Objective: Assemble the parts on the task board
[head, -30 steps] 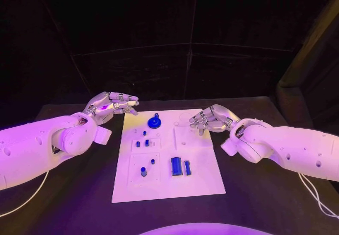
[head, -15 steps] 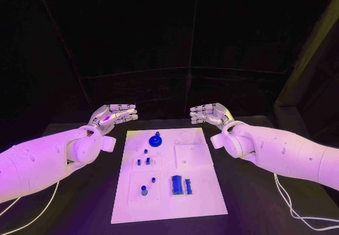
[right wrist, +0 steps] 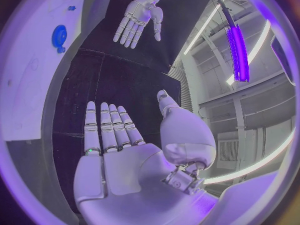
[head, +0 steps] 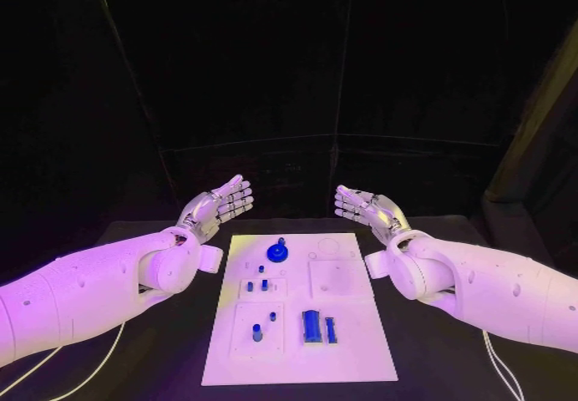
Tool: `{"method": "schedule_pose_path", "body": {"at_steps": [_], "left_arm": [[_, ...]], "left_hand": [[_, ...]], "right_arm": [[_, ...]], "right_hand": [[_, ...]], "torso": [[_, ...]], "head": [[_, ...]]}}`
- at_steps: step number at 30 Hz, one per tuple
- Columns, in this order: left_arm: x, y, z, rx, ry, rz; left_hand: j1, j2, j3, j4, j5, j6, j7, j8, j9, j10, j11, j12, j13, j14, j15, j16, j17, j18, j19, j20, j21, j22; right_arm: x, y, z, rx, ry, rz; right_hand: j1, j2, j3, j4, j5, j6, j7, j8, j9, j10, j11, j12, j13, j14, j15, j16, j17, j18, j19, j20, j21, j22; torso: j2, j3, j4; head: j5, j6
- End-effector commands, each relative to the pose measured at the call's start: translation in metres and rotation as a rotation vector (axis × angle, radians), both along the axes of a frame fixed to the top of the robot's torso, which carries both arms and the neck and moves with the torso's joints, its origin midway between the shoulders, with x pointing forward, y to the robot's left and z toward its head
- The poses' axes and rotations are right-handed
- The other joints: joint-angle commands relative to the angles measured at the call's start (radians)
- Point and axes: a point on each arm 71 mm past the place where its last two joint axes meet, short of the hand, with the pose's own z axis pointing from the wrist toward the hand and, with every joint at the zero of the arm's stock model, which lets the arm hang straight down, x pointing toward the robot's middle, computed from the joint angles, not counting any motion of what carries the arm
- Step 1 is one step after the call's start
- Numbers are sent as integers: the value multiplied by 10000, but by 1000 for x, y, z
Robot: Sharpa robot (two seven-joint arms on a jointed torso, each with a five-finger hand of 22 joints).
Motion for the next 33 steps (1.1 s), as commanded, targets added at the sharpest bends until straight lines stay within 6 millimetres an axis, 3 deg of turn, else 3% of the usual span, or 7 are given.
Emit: {"method": "schedule_pose_path", "body": {"at_steps": [1, 4, 5, 7, 8, 11, 33], "left_arm": [[-10, -5, -3, 675, -228, 1280], [-23, -14, -5, 798, -205, 1798], [-27, -17, -5, 834, -199, 1943], [-33, -22, -6, 902, -190, 2211], [-37, -24, -6, 932, -187, 2330], [-45, -28, -5, 1012, -179, 2636], [-55, -34, -4, 1117, -172, 3026]], "left_hand": [[-2178, 43, -592, 66, -77, -1660, -696, -126, -54, -1650, -1024, -118, -53, -1538, -811, -371, -109, -346, -1189, -483, -84, -554], [-2761, 43, -749, 66, -77, -2109, -696, -126, -54, -2091, -1024, -118, -53, -1959, -811, -1149, -109, -455, -1504, -616, -84, -703], [-2919, 43, -794, 66, -77, -2226, -696, -126, -54, -2213, -1024, -118, -53, -2066, -811, -1149, -109, -1155, -1591, -650, -84, -745], [-3225, 43, -879, 66, -77, -2460, -696, -126, -54, -2443, -1024, -118, -53, -2285, -811, -1149, -109, -1155, -1760, -723, -84, -821], [-3322, 43, -904, 66, -77, -2531, -696, -126, -54, -2520, -1024, -118, -53, -2354, -811, -1149, -109, -1155, -1814, -745, -84, -848], [-3737, 43, -1016, 66, -77, -2853, -696, -126, -54, -2832, -1024, -118, -53, -2646, -811, -1149, -109, -1155, -2039, -1525, -84, -953], [-5584, 43, -1854, 66, -77, -4253, -696, -126, -54, -4222, -1024, -118, -53, -3927, -811, -1149, -109, -1155, -3022, -1525, -84, -1738]], "right_arm": [[-13, 0, 2, 503, 103, -1593], [-26, 4, 3, 747, 296, -1925], [-28, 5, 3, 794, 341, -1996], [-33, 7, 3, 866, 415, -2106], [-34, 8, 4, 891, 442, -2146], [-36, 8, 4, 924, 480, -2200], [-36, 8, 4, 924, 480, -2200]], "right_hand": [[-2276, 50, -363, 16, -868, -1703, -989, -77, -56, -1892, -493, -113, -63, -1902, -192, -84, -624, -371, -1768, -384, -610, -573], [-2900, 50, -452, 16, -868, -2169, -989, -77, -56, -2409, -493, -113, -63, -2424, -192, -84, -624, -481, -2251, -491, -610, -573], [-3052, 50, -1163, 16, -868, -2283, -989, -77, -56, -2535, -493, -113, -63, -2553, -192, -84, -624, -480, -2375, -1204, -610, -573], [-3382, 50, -1163, 16, -868, -2528, -989, -77, -56, -2807, -493, -113, -63, -2827, -192, -84, -624, -489, -2626, -1204, -610, -573], [-3464, 50, -1163, 16, -868, -2593, -989, -77, -56, -2881, -493, -113, -63, -2894, -192, -84, -624, -1236, -2687, -1204, -610, -573], [-3901, 50, -1163, 16, -868, -2921, -989, -77, -56, -3243, -493, -113, -63, -3261, -192, -84, -624, -1236, -3026, -1204, -610, -573], [-5804, 50, -1163, 16, -868, -4343, -989, -77, -56, -4819, -493, -113, -63, -4857, -192, -84, -624, -1236, -4501, -1204, -610, -573]], "torso": [[-248, 67, 11], [-248, 67, 12], [-248, 67, 12], [-248, 67, 12], [-248, 67, 12], [-248, 67, 12], [-248, 67, 12]], "head": [[104, 52], [105, 53], [105, 53], [105, 53], [105, 53], [105, 53], [105, 53]]}}
